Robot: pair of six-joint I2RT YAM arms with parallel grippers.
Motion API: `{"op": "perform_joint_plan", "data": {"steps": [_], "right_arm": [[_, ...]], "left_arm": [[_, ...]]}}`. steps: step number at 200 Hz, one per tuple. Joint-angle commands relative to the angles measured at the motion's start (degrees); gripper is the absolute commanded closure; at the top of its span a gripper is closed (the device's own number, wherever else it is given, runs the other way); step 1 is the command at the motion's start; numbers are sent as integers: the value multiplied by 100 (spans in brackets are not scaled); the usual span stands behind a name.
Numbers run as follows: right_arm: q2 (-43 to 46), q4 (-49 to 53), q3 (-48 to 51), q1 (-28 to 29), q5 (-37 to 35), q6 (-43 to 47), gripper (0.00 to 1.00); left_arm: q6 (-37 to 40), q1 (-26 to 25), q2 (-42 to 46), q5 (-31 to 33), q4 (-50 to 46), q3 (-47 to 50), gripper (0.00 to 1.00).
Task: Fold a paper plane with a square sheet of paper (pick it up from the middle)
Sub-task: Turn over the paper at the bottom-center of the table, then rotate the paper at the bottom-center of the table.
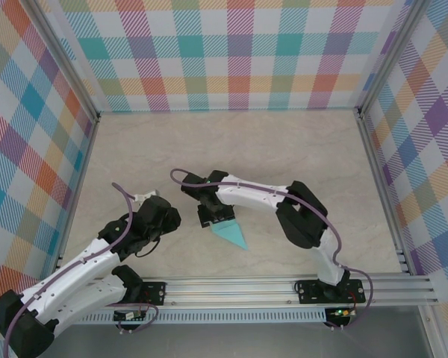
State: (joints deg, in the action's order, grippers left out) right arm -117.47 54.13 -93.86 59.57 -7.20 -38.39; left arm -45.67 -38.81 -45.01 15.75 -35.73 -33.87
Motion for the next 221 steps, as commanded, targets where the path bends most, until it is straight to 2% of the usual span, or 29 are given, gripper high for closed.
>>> {"op": "perform_joint_plan", "data": {"steps": [1, 38, 62, 113, 155, 206, 221], "right_arm": [[916, -1125, 561, -45, 616, 55, 29], [1899, -2233, 1932, -444, 1080, -26, 24], [2044, -2895, 2586, -899, 1679, -10, 25], [1418, -3027, 2506, -1518, 2027, 364, 32], [970, -3271, 2417, -1650, 2451, 556, 40], [734, -3434, 2545, -1694, 2504, 546, 49], [756, -3531, 2637, -1720, 2546, 522, 55]], "left_arm": [[-50, 93, 115, 39, -32, 78, 53], [-48, 101, 117, -219, 93, 173, 52], [-29, 101, 5, -616, 365, 257, 51], [73, 97, -736, -1434, 868, 212, 50], [161, 101, -1416, -1959, 1146, 45, 50], [206, 110, -1866, -2120, 1224, -117, 50], [242, 113, -1942, -2138, 1208, -170, 50]]}}
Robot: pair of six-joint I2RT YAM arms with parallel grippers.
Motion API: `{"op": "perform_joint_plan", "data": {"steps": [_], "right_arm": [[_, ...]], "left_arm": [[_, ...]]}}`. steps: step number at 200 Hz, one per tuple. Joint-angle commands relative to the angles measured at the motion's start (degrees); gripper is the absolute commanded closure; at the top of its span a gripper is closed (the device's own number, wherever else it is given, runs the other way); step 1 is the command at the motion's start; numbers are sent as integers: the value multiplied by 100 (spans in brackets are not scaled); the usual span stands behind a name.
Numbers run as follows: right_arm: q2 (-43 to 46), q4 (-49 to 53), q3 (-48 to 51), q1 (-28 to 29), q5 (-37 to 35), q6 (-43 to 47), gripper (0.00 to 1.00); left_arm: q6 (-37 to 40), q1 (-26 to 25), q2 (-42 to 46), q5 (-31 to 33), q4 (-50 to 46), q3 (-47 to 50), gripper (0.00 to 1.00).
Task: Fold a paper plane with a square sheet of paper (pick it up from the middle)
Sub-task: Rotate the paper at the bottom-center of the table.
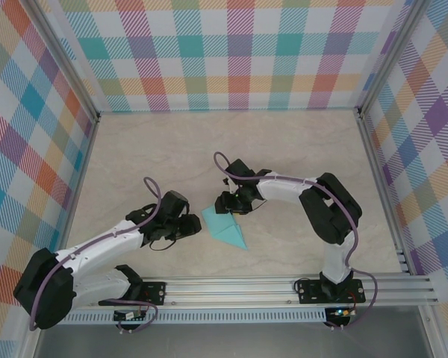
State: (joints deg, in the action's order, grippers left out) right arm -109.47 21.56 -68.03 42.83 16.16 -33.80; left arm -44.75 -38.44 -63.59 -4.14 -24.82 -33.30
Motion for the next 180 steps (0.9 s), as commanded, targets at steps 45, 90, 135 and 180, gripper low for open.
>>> {"op": "perform_joint_plan", "data": {"steps": [45, 90, 135, 180], "right_arm": [[166, -806, 508, -211, 422, -187, 76], [525, -1265, 1102, -365, 258, -579, 85], [948, -1544, 1666, -475, -105, -977, 87], [1464, -1600, 1970, -482, -300, -1163, 69]], "left_arm": [[164, 73, -265, -234, 153, -282, 51], [188, 73, -347, -280, 154, -327, 51], [178, 73, -387, -286, 210, -318, 51], [186, 73, -431, -315, 229, -335, 51]]}}
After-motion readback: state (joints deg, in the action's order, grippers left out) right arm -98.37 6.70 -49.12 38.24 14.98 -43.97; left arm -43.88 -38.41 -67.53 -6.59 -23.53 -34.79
